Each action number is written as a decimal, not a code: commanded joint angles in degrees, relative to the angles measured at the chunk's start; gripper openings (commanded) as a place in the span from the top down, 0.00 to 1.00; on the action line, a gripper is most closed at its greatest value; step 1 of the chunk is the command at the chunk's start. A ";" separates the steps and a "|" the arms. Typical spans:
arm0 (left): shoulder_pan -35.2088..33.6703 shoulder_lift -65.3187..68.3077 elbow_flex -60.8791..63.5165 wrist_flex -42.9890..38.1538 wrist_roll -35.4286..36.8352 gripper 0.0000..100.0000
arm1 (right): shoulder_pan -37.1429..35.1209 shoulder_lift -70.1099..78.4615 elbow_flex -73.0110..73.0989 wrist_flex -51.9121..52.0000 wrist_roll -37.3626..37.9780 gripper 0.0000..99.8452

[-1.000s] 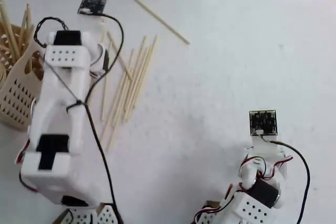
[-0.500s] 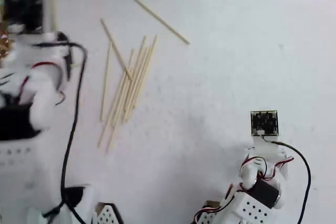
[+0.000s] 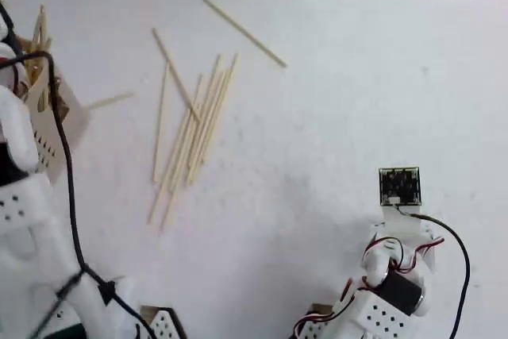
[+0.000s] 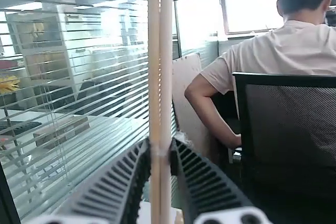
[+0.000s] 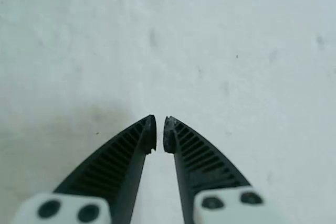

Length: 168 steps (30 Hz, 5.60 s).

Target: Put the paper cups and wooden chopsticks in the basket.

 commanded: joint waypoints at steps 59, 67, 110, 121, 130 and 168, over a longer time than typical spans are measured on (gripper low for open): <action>-4.44 19.12 0.18 -2.81 -0.44 0.97 | 0.48 0.04 0.53 -0.13 -0.09 0.96; -6.81 19.12 -12.75 10.20 -0.09 0.90 | 0.48 0.04 0.53 -0.13 -0.09 0.96; 25.19 53.32 -14.33 23.56 17.76 0.86 | 0.57 0.04 0.53 -0.13 -0.09 0.96; 26.33 74.24 -36.13 29.54 22.68 0.86 | 0.57 0.04 0.53 -0.13 -0.09 0.96; 27.38 84.88 -51.69 40.70 22.51 0.86 | 0.57 0.04 0.53 -0.13 -0.09 0.96; 27.38 92.88 -63.12 51.43 17.85 0.91 | 0.57 0.04 0.53 -0.13 -0.09 0.96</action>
